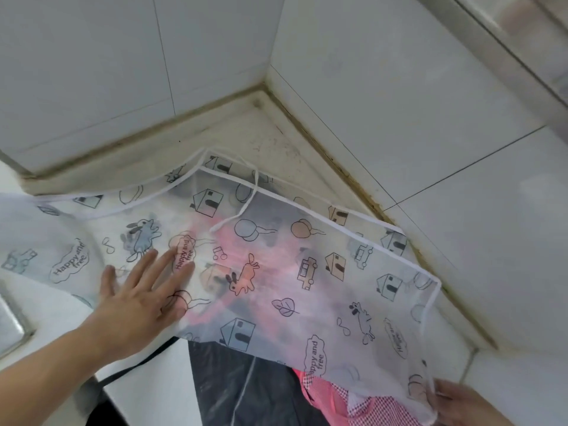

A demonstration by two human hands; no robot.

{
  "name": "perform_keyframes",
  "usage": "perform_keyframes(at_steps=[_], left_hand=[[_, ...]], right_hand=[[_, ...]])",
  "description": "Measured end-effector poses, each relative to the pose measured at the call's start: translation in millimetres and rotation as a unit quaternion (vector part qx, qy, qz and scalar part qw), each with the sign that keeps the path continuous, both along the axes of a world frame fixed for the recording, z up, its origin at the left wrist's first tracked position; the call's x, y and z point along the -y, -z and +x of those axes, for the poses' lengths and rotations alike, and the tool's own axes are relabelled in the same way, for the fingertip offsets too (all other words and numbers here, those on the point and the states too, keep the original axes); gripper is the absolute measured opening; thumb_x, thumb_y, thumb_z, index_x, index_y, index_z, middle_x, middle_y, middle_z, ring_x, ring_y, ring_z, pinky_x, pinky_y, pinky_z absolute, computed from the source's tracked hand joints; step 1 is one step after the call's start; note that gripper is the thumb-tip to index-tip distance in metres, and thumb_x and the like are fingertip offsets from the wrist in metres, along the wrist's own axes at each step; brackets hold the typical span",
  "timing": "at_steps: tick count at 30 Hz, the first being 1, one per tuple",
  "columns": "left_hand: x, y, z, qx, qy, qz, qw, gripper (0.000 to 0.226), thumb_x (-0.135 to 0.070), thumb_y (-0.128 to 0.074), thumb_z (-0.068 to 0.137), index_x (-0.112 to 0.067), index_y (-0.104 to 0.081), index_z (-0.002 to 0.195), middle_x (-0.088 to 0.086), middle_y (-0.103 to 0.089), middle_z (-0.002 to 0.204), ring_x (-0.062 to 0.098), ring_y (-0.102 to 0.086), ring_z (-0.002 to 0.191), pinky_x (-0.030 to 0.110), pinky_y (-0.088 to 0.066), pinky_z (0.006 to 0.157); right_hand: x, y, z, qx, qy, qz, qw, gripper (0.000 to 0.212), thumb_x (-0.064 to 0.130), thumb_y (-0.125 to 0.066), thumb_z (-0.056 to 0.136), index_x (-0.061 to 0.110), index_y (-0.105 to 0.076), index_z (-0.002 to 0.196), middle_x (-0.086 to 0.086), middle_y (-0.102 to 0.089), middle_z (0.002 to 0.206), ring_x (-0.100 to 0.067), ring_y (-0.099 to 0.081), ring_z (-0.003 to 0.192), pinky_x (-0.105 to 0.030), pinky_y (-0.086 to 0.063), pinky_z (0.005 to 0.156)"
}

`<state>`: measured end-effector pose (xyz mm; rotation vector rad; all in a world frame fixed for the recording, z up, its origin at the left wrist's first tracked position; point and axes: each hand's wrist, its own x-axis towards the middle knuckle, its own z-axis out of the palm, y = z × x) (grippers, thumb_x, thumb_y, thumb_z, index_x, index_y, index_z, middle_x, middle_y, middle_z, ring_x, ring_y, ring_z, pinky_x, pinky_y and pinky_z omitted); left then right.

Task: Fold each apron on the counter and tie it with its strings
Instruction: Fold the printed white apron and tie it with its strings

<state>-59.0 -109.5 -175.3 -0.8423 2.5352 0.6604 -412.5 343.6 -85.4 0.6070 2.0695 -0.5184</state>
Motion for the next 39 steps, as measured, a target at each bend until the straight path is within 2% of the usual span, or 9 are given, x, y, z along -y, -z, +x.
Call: perform_keyframes(at_steps=[6, 10, 13, 16, 19, 24, 29, 34, 39], left_hand=[[4.1, 2.7, 15.1, 0.022, 0.004, -0.031, 0.999, 0.102, -0.083, -0.046, 0.086, -0.059, 0.03, 0.149, -0.015, 0.039, 0.163, 0.02, 0.035, 0.152, 0.071, -0.002, 0.121], [7.7, 1.5, 27.3, 0.015, -0.006, -0.037, 0.999, 0.118, -0.076, -0.072, 0.074, -0.061, 0.014, 0.155, -0.011, 0.017, 0.172, 0.023, 0.015, 0.159, 0.076, -0.012, 0.116], [14.9, 9.6, 39.1, 0.012, 0.009, -0.064, 0.998, 0.129, -0.07, -0.087, 0.06, -0.056, -0.007, 0.16, -0.012, -0.005, 0.174, 0.026, -0.009, 0.159, 0.08, -0.026, 0.107], [17.5, 9.5, 37.0, 0.014, 0.018, -0.062, 0.998, 0.135, -0.07, -0.09, 0.052, -0.056, -0.011, 0.16, -0.011, -0.012, 0.173, 0.023, -0.014, 0.157, 0.078, -0.032, 0.103], [21.2, 15.0, 38.0, 0.0, 0.022, -0.048, 0.999, 0.142, -0.063, -0.097, 0.043, -0.057, -0.016, 0.159, -0.008, -0.019, 0.171, 0.027, -0.019, 0.157, 0.079, -0.034, 0.101], [35.0, 21.3, 46.4, -0.021, 0.043, -0.024, 0.999, 0.149, -0.054, -0.103, 0.032, -0.056, -0.022, 0.158, -0.006, -0.023, 0.17, 0.034, -0.024, 0.154, 0.079, -0.035, 0.106], [38.7, 15.1, 51.6, -0.033, 0.018, -0.012, 0.999, 0.147, -0.042, -0.106, 0.027, -0.058, -0.031, 0.153, -0.011, -0.026, 0.168, 0.03, -0.028, 0.152, 0.074, -0.036, 0.105], [35.9, 12.4, 50.9, -0.03, 0.018, -0.02, 0.999, 0.145, -0.042, -0.105, 0.023, -0.054, -0.038, 0.15, -0.009, -0.032, 0.165, 0.029, -0.034, 0.149, 0.073, -0.037, 0.095], [39.3, 13.6, 53.6, -0.02, 0.022, -0.027, 0.999, 0.147, -0.046, -0.105, 0.027, -0.057, -0.031, 0.153, -0.01, -0.027, 0.167, 0.03, -0.031, 0.151, 0.074, -0.038, 0.099]], right_hand=[[-24.6, 8.1, 4.7, -0.299, -0.105, 0.131, 0.939, 0.014, 0.006, -0.069, 0.096, 0.007, -0.068, 0.082, -0.022, -0.069, 0.075, -0.039, -0.064, 0.075, -0.042, -0.046, 0.073], [-5.3, 8.8, 15.7, -0.214, -0.187, 0.14, 0.949, 0.021, 0.029, -0.064, 0.094, 0.022, -0.065, 0.075, -0.01, -0.069, 0.086, -0.032, -0.062, 0.084, -0.039, -0.046, 0.08], [1.8, 8.0, 7.8, -0.195, -0.104, 0.087, 0.971, 0.015, 0.024, -0.065, 0.095, 0.011, -0.069, 0.091, -0.014, -0.07, 0.093, -0.034, -0.063, 0.088, -0.047, -0.054, 0.088], [34.5, 1.7, -3.8, -0.319, -0.181, 0.116, 0.923, 0.011, 0.016, -0.061, 0.092, 0.017, -0.066, 0.102, -0.008, -0.07, 0.102, -0.029, -0.063, 0.093, -0.046, -0.054, 0.09], [90.8, -5.0, -15.6, -0.384, -0.296, 0.007, 0.875, 0.036, 0.005, -0.055, 0.099, 0.019, -0.062, 0.13, 0.002, -0.063, 0.132, -0.018, -0.059, 0.113, -0.038, -0.048, 0.1], [167.9, 5.4, -56.9, -0.298, -0.519, 0.014, 0.801, 0.094, 0.008, -0.072, 0.088, 0.038, -0.022, 0.161, 0.013, -0.031, 0.163, -0.022, -0.026, 0.149, -0.046, -0.027, 0.124], [188.5, 4.5, -85.0, -0.192, -0.573, 0.081, 0.793, 0.035, 0.037, -0.08, 0.081, 0.041, -0.054, 0.103, 0.02, -0.065, 0.102, -0.014, -0.059, 0.112, -0.032, -0.036, 0.107], [174.8, -11.1, -93.5, -0.075, -0.613, 0.242, 0.749, 0.035, 0.042, -0.082, 0.073, 0.026, -0.059, 0.094, 0.007, -0.065, 0.098, -0.012, -0.064, 0.082, -0.028, -0.048, 0.068], [152.3, -28.0, -87.6, -0.027, -0.603, 0.427, 0.673, 0.011, 0.03, -0.067, 0.088, 0.021, -0.072, 0.094, 0.01, -0.068, 0.08, -0.01, -0.062, 0.069, -0.029, -0.048, 0.074]])
